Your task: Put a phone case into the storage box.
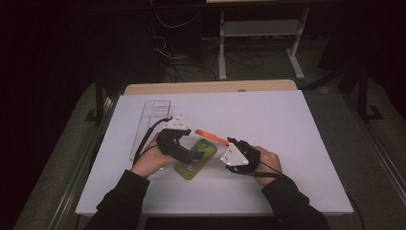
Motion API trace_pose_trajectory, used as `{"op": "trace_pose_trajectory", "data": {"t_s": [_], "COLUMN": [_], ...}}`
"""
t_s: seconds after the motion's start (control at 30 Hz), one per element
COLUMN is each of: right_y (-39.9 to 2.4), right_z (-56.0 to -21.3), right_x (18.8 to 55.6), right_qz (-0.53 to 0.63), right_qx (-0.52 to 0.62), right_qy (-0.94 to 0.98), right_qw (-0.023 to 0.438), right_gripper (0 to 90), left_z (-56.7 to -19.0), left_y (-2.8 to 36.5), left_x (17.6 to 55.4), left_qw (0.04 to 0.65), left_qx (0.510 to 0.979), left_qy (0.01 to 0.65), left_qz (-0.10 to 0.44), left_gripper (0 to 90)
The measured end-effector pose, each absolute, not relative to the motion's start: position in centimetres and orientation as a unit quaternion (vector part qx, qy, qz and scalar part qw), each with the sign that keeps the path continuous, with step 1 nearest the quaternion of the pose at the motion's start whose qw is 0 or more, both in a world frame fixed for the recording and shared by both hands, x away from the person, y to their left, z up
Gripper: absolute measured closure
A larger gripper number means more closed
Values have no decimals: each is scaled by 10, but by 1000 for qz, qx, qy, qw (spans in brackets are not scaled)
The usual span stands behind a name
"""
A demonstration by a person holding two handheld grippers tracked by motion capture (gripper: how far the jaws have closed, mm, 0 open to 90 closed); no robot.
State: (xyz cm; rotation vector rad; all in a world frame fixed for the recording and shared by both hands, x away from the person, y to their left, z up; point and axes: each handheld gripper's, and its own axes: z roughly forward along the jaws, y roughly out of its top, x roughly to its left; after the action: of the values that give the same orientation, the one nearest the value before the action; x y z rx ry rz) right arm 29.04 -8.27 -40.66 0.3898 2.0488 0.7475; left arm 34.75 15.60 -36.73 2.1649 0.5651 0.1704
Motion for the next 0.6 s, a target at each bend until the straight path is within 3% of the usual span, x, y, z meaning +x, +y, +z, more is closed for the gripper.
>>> {"op": "trace_pose_trajectory", "data": {"t_s": [0.27, 0.6], "right_y": [-90, -98], "right_z": [-403, -398], "right_x": [298, 306], "right_qz": [317, 372], "right_qx": [197, 281], "right_qy": [833, 822], "right_qw": [409, 328], "right_gripper": [810, 809], "left_z": [-368, -368], "left_y": [155, 155], "left_x": [347, 347], "left_qw": [429, 429], "left_qx": [870, 868], "left_qy": [234, 238], "left_qz": [70, 72], "left_gripper": [0, 0]}}
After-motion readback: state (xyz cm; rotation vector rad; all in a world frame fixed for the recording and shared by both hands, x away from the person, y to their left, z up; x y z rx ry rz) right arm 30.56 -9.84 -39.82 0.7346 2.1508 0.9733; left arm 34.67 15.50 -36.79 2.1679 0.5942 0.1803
